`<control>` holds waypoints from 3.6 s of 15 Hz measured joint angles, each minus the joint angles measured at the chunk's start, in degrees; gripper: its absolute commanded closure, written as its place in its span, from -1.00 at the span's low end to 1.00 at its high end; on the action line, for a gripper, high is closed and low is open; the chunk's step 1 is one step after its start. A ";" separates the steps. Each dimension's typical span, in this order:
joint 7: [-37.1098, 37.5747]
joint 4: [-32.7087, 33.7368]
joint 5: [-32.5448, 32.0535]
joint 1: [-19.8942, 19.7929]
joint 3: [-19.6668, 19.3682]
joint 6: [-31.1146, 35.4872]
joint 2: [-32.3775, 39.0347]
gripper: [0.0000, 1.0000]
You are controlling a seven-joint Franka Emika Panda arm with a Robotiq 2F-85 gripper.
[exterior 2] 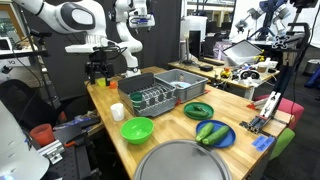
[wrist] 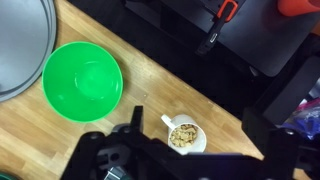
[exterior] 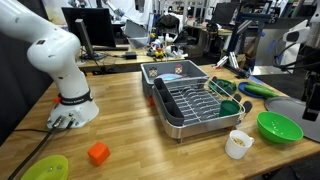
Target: Pour the contents in the white mug into the light green bowl
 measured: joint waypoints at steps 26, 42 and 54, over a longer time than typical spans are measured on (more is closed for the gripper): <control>-23.46 -10.13 7.54 4.49 -2.61 24.26 11.45 -1.00; -45.91 -9.89 13.82 -0.14 0.79 48.93 27.30 -1.00; -53.72 -7.24 18.94 -16.23 14.88 54.36 34.60 -1.00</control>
